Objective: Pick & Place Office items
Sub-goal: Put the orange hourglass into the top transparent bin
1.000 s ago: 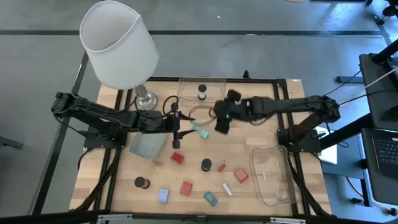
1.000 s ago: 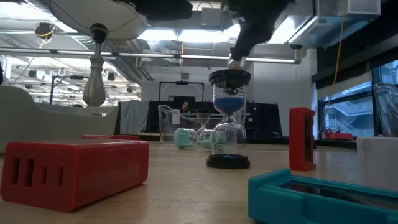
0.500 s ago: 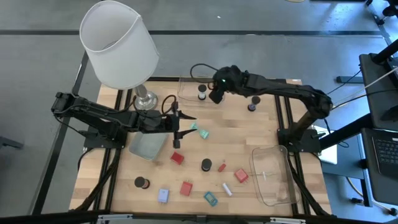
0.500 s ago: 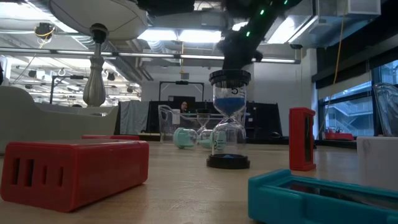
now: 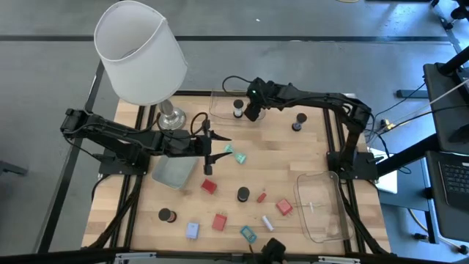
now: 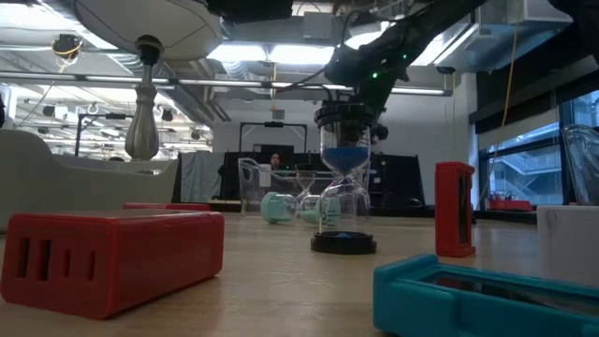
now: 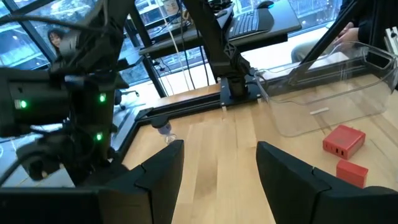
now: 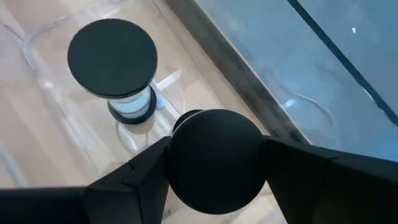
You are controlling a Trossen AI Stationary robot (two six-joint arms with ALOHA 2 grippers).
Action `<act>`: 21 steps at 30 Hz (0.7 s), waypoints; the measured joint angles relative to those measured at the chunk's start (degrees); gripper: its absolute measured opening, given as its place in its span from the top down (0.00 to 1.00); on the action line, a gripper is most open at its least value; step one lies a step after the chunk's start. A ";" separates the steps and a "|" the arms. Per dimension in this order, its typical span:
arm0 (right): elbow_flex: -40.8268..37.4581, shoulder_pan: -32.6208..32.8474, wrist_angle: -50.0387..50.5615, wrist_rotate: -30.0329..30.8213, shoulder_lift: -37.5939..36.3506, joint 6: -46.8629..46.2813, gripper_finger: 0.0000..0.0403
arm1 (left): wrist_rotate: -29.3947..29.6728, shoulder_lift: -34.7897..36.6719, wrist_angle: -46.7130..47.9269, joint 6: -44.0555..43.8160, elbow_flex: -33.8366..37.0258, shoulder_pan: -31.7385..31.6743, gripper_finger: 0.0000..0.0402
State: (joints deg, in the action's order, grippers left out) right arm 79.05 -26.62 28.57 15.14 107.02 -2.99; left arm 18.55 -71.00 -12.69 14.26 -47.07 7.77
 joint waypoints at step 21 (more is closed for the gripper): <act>0.00 -0.26 -1.55 0.32 2.77 1.71 0.39 | 0.02 0.00 0.05 0.02 0.00 -0.02 0.51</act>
State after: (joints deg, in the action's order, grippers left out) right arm 79.05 -26.87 27.03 15.46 109.80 -1.28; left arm 18.57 -71.00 -12.64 14.28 -47.07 7.75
